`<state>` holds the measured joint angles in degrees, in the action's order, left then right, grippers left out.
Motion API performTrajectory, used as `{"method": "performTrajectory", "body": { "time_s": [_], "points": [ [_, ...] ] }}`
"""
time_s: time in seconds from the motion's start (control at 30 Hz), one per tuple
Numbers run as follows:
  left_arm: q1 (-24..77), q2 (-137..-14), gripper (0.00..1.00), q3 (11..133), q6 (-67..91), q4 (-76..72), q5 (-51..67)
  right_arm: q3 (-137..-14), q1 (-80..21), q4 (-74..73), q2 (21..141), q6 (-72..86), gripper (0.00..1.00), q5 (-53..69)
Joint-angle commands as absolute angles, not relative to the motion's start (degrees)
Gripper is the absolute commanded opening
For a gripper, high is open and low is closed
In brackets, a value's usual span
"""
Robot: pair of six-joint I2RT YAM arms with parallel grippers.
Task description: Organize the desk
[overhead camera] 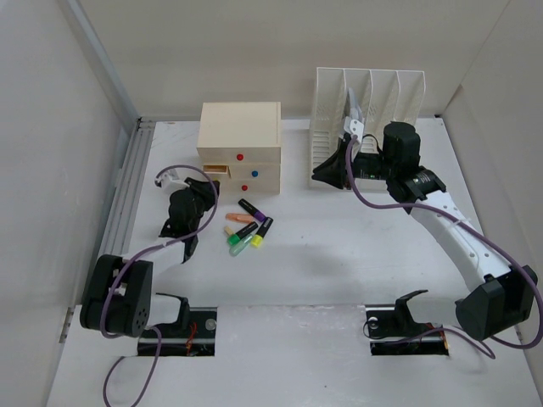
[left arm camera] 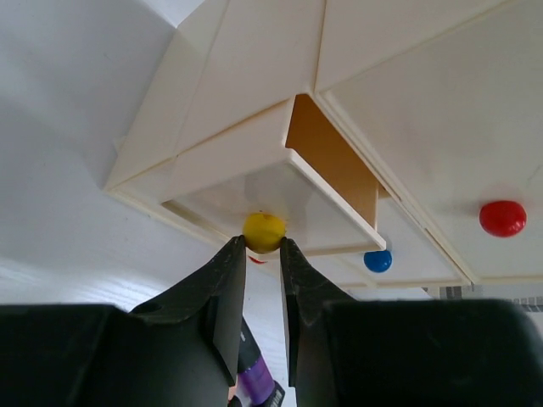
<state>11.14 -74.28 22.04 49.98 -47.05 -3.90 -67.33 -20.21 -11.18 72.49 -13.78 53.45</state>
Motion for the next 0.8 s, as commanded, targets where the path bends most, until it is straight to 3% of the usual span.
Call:
{"method": "performTrajectory", "body": {
  "time_s": [0.0, 0.5, 0.57, 0.6, 0.63, 0.73, 0.77],
  "points": [
    [11.2, -70.8, 0.00, 19.3, 50.5, -48.5, -4.5, -67.1, -19.8, -8.3, 72.3, -14.7, 0.25, 55.3],
    [13.3, -58.3, 0.03, 9.9, 51.7, -45.2, -5.0, -67.1, -19.8, -8.3, 72.3, -14.7, 0.25, 56.3],
    [13.3, -57.7, 0.16, 10.5, 51.0, -44.0, -5.0, -67.1, -19.8, -8.3, 72.3, -14.7, 0.25, 56.3],
    [13.3, -56.7, 0.36, 11.1, 50.5, -43.1, -4.4, -67.1, -19.8, -8.3, 72.3, -14.7, 0.25, 56.3],
    [13.8, -55.0, 0.46, 11.1, 50.4, -42.5, -4.4, -67.1, -19.8, -8.3, 72.3, -14.7, 0.26, 56.3],
    [14.5, -50.7, 0.66, 11.7, 49.9, -38.1, -3.8, -67.1, -19.8, -8.3, 72.3, -15.4, 0.34, 56.3],
    [15.8, -46.7, 0.69, 12.4, 49.9, -36.5, -3.8, -67.1, -19.8, -9.7, 72.3, -16.2, 0.41, 56.3]
  ]
}}
